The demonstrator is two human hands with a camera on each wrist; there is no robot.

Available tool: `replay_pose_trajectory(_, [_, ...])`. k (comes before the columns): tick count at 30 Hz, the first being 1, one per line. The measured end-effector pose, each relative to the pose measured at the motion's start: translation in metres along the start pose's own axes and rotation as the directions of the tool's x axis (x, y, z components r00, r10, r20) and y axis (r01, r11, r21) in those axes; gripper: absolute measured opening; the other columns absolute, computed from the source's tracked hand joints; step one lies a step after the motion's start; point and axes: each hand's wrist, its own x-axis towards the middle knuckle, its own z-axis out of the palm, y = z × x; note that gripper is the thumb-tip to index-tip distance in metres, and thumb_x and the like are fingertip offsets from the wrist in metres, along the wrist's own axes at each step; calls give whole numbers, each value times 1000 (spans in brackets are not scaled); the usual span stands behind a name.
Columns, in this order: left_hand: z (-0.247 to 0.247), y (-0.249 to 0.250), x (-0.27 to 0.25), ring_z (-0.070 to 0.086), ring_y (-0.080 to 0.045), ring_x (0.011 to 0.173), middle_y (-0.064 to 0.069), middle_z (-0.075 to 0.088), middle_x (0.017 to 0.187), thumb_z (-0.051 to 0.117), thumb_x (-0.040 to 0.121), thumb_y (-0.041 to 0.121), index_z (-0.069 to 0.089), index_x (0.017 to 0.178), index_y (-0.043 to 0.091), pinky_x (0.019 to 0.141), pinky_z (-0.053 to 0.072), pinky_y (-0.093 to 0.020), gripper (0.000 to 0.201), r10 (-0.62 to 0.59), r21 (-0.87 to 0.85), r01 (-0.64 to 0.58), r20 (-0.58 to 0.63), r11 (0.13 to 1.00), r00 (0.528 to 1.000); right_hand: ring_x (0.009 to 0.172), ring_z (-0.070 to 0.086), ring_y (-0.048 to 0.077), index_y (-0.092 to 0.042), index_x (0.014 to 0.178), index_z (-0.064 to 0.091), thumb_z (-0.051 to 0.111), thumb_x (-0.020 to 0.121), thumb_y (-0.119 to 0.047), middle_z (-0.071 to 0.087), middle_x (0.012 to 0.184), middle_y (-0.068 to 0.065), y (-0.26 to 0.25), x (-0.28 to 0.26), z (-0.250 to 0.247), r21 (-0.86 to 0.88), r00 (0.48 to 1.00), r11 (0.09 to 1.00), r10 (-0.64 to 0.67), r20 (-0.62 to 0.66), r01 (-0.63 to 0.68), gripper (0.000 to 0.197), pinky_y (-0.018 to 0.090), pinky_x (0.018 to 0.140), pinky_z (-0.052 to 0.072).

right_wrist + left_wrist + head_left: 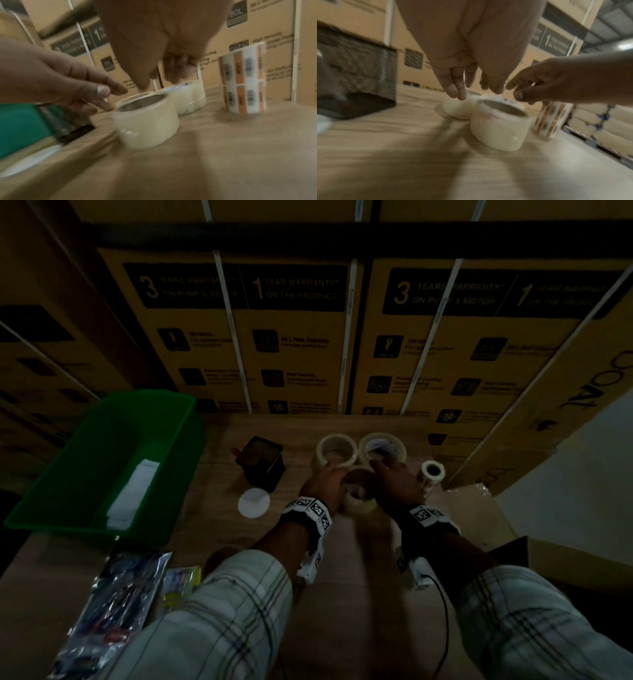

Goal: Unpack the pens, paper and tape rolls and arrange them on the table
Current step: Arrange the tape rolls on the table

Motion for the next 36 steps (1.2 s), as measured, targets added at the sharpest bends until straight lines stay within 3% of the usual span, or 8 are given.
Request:
replay_pose_trajectory(4, [-13,13,-33,56,-30,115,-11,60,126,41,98,23,60,119,12,97,46,-41,31,-25,0,25,-75,1000,997,95,62,36,-22,126,57,49,94,-23,65,108,14,-11,-34,-7,108,979,975,-184,-86,193,33,39,74,51])
replay_pose_trajectory(8, [-15,24,-88,60,-26,110,-5,64,121,43,96,23,62,118,20,96,49,-39,29,-71,-4,71,-151,997,986,97,64,34,-14,115,63,46,95,-26,68,107,14,-28,-70,-15,129,957,949,-288,-23,289,28,39,76,50])
replay_pose_trajectory(13, [-6,25,-155,61,-30,107,-11,65,117,43,96,20,64,111,11,95,49,-42,28,-245,-42,241,-189,970,951,87,63,36,-8,92,67,49,90,-23,66,95,16,-52,-105,-2,200,874,855,-485,-18,479,24,42,73,52])
replay_pose_trajectory(17, [-8,21,-213,62,-30,104,-11,68,111,47,94,18,67,107,7,90,45,-33,26,-340,-43,342,-273,939,900,100,61,31,-8,101,68,50,91,-22,66,106,14,-81,-132,2,187,795,793,-601,79,580,25,37,85,49])
replay_pose_trajectory(22, [-13,-2,-277,59,-33,111,-14,64,121,46,95,26,62,119,15,96,46,-37,31,-524,-105,518,-302,849,797,113,59,29,-12,124,60,47,95,-25,62,124,13,-122,-152,-3,223,665,677,-734,137,701,34,33,95,44])
replay_pose_trajectory(26, [-15,-25,-309,61,-31,106,-12,66,116,37,97,31,64,109,14,92,48,-37,34,-599,-92,600,-274,795,752,121,55,26,-11,122,60,48,95,-21,59,130,10,-152,-161,-5,239,557,571,-820,132,785,32,33,105,39])
replay_pose_trajectory(31, [-15,-54,-326,59,-30,106,-12,64,114,37,98,28,63,108,10,92,48,-39,34,-638,-121,632,-272,766,721,109,60,24,-19,113,63,47,94,-29,65,119,5,-186,-158,4,208,569,599,-800,192,773,26,36,94,48])
replay_pose_trajectory(36, [-16,-97,-324,60,-29,105,-13,64,115,42,96,30,60,111,11,90,50,-39,30,-674,-172,652,-232,738,702,113,55,23,-21,114,61,46,95,-27,58,125,3,-227,-142,14,181,563,611,-786,256,771,25,35,93,45])
